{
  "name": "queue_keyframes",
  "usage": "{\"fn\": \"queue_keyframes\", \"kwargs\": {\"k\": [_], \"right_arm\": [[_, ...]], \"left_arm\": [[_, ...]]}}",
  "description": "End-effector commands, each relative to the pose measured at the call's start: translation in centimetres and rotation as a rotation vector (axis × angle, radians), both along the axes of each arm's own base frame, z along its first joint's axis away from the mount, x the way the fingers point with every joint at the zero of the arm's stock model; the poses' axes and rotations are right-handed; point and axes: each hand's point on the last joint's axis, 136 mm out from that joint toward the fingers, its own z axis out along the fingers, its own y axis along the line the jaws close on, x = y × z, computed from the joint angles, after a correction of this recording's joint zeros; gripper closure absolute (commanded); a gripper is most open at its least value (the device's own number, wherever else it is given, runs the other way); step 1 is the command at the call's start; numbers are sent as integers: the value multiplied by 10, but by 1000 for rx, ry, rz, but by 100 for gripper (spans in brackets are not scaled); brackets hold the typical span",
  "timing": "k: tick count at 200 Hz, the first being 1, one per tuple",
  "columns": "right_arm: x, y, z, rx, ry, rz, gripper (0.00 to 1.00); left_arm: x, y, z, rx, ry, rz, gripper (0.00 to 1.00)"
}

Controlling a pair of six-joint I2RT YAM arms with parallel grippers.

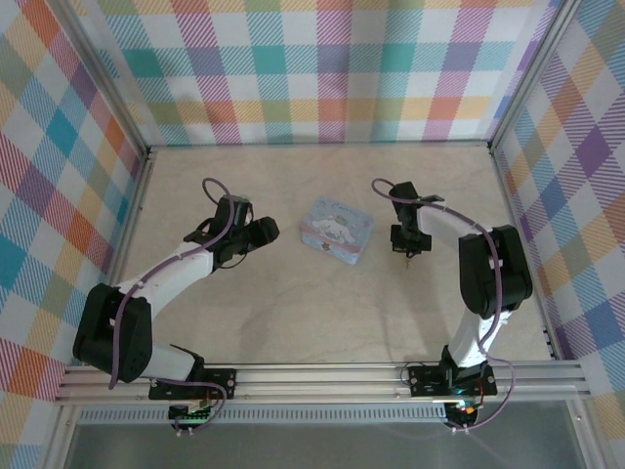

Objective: Unlock a padlock with a key

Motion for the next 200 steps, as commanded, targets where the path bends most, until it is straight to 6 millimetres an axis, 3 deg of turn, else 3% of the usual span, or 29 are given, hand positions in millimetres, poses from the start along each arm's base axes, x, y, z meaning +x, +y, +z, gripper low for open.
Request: {"fn": "queue_keyframes", "kwargs": {"k": [1,51,86,106,114,116,118,122,162,182,200], "right_arm": [[8,3,-1,15,-2,-18,83],[14,12,6,57,-11,-6,63],[12,13,33,87,-73,-3,57],[12,10,53,90,-145,-3,48],[13,7,61,82,-184,-5,40],[13,6,63,79,-192,-5,28],[14,5,65,75,-202,-7,9],[15,3,69,71,-223,-9,0],[28,-18,97,27,-390,-42,0],[35,-41,108,-84,-510,-86,0],[37,-51,113,-141,-655,-55,0]], "left_arm": [[-3,8,-5,19,11,14,38],[-4,10,-2,22,7,18,38],[-2,15,1,38,-2,36,34],[2,22,5,65,-11,53,30],[4,27,8,84,-16,63,22],[5,27,9,88,-20,65,16],[6,29,10,94,-21,69,6],[8,33,11,106,-24,77,0],[28,69,31,273,-58,98,0],[40,99,37,439,-85,122,0],[45,134,26,532,-72,165,0]]}}
